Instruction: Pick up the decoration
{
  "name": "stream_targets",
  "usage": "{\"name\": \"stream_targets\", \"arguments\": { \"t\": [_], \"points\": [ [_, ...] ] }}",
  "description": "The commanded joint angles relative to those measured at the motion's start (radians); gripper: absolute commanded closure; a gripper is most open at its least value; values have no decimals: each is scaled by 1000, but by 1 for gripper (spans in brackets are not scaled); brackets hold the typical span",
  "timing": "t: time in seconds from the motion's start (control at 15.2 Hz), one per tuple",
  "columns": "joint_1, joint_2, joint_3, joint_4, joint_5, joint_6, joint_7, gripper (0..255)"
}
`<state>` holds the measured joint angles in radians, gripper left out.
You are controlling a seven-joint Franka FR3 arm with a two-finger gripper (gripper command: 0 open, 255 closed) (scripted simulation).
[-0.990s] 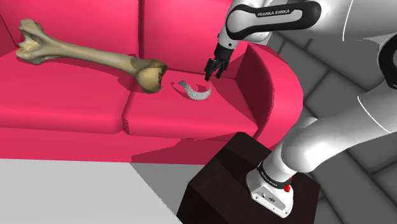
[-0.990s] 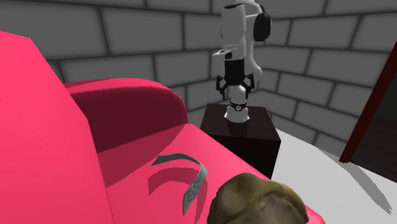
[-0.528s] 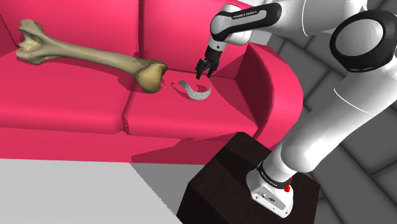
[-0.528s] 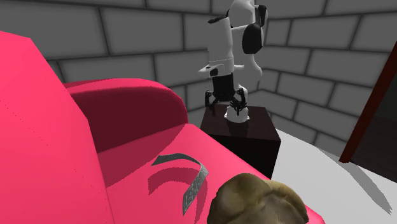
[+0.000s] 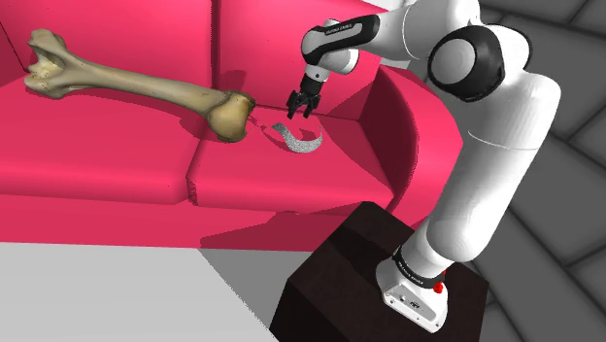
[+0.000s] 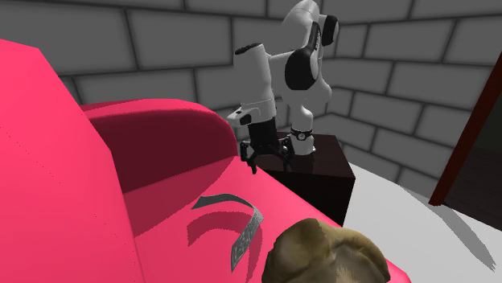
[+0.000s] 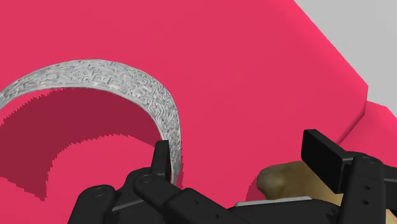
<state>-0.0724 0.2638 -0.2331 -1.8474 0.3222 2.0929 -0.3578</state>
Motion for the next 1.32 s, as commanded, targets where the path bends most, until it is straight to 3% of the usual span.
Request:
{"name": "stream_targets", "arguments": {
  "t": [0.0, 0.4, 1.06, 1.12, 1.25],
  "points": [
    [-22, 90, 3, 90, 36, -10, -22, 0],
    [-96, 353, 27, 399, 112, -74, -42, 0],
    [-100, 399, 38, 371, 130, -4, -68, 0],
    [-99, 399, 38, 370, 130, -3, -68, 255],
    [-99, 399, 38, 371, 130, -3, -68, 255]
  ]
}}
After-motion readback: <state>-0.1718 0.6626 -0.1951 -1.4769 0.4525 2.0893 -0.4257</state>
